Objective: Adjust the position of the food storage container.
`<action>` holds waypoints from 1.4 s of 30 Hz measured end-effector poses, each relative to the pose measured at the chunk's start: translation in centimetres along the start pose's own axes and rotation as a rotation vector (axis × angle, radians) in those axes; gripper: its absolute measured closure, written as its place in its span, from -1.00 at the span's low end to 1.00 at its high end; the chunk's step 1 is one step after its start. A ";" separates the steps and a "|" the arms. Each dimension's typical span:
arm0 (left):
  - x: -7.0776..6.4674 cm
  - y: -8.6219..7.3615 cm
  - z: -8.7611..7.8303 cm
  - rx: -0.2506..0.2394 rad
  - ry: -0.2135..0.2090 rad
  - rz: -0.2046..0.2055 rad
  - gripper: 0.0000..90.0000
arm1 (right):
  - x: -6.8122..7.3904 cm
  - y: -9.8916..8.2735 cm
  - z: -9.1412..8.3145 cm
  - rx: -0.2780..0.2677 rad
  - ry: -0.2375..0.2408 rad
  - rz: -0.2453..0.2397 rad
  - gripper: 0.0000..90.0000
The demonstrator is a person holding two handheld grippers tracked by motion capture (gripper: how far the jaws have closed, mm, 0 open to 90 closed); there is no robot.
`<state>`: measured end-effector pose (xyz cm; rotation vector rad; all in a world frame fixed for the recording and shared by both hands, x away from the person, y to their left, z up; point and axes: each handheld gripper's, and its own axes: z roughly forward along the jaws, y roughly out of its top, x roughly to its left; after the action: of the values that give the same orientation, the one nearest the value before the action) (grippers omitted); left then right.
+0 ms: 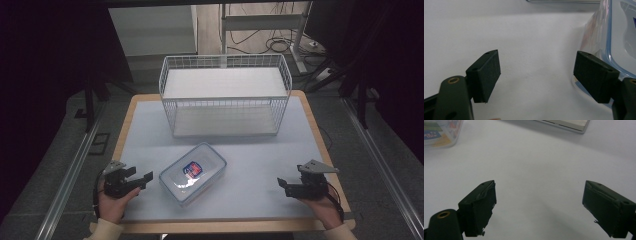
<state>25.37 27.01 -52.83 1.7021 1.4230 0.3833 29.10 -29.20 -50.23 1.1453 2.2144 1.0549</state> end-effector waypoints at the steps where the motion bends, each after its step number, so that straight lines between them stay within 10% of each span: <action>1: 0.0 0.0 -0.1 -0.002 -0.001 -0.002 -0.53 | 0.0 0.0 0.0 -0.002 -0.001 -0.001 -0.73; 11: -0.1 0.3 -0.9 -0.032 -0.011 0.003 -0.40 | 0.0 0.0 -0.4 -0.007 -0.018 -0.004 -0.72; 21: -1.4 1.5 -2.8 -0.075 -0.119 0.031 0.89 | -0.2 0.0 -0.2 0.000 -0.038 0.004 -0.70; 32: -8.9 2.1 -3.1 -0.008 -0.277 0.213 1.00 | -0.2 0.0 -0.2 0.005 -0.042 0.009 -0.70; 42: -13.6 0.9 -1.9 0.079 -0.371 0.294 1.00 | -0.3 0.0 -0.3 0.003 -0.049 0.013 -0.70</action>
<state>20.56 15.44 -47.20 1.9348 0.9334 0.1578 29.07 -29.58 -50.05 1.1755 2.1743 1.0185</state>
